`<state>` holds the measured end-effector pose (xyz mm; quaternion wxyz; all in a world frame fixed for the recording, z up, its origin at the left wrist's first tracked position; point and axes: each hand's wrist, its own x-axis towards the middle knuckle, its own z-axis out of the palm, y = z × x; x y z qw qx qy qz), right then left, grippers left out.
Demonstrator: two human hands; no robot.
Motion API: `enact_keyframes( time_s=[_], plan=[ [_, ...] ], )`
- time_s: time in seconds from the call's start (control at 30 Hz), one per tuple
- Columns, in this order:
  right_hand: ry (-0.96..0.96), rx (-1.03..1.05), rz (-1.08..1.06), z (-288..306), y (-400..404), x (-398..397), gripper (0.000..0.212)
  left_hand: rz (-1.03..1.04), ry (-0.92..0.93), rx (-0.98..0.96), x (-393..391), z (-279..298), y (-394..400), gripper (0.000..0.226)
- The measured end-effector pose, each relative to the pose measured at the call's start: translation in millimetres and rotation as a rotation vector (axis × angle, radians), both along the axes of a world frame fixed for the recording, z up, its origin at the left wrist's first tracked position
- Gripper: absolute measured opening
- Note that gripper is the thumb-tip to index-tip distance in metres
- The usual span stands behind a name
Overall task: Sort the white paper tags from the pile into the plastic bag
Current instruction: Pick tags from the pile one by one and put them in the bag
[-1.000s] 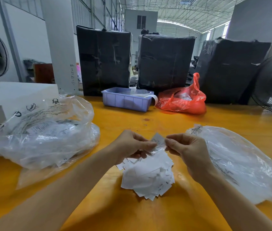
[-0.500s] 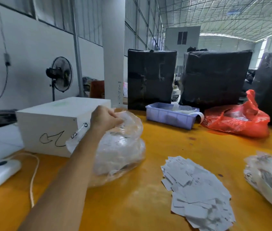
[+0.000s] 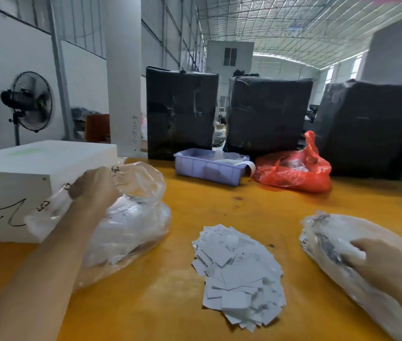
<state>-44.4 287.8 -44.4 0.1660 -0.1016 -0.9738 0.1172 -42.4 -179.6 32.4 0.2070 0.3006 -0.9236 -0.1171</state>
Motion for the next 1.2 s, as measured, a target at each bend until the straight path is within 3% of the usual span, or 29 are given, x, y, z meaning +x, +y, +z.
enact_keyframes(
  time_s=[0.1, 0.2, 0.27, 0.33, 0.4, 0.5, 0.63, 0.7, 0.87, 1.0, 1.07, 1.2],
  plan=[
    [-0.093, 0.041, 0.019, 3.1, 1.2, 8.3, 0.034, 0.003, 0.038, -0.120, -17.6, 1.4, 18.2, 0.039],
    [-0.053, -0.035, -0.007, 5.1, -0.9, 15.1, 0.019, -0.140, -0.001, -0.241, -29.5, 0.7, 32.5, 0.040],
    [0.011, -0.072, -0.002, 6.9, -0.6, 16.0, 0.009, -0.222, 0.053, -0.157, -32.0, -4.0, 51.5, 0.043],
    [0.073, -0.152, -0.001, 8.9, 2.8, 16.2, 0.023, -0.296, 0.124, -0.051, -23.5, -9.7, 79.0, 0.042],
    [0.091, -0.230, 0.034, 11.7, 6.2, 15.1, 0.047, -0.401, 0.164, -0.164, -7.9, -17.1, 110.2, 0.042],
    [0.054, -0.385, 0.085, 15.5, 10.0, 16.7, 0.054, -0.687, 0.229, -0.106, 16.1, -30.9, 152.3, 0.038],
    [0.271, -0.656, 0.024, 19.2, 9.1, 19.3, 0.010, -0.909, 0.198, 0.061, 24.1, -53.1, 181.4, 0.031],
    [0.301, -0.676, 0.010, 20.7, 9.4, 21.7, 0.011, -0.947, 0.223, 0.119, 25.4, -59.1, 187.2, 0.029],
    [-0.041, -0.440, 0.097, 19.7, 3.0, 23.4, 0.044, -0.949, 0.204, 0.201, 26.1, -68.4, 189.0, 0.024],
    [-0.230, -0.506, 0.215, 25.7, 5.6, 27.3, 0.042, -0.944, 0.221, 0.209, 24.0, -68.2, 187.0, 0.023],
    [-0.231, -0.540, 0.214, 28.8, 9.3, 30.5, 0.030, -0.945, 0.237, 0.207, 23.6, -66.8, 186.5, 0.022],
    [-0.258, -0.609, 0.198, 30.4, 13.8, 31.7, 0.037, -0.956, 0.241, 0.204, 23.2, -67.1, 186.4, 0.023]
  ],
)
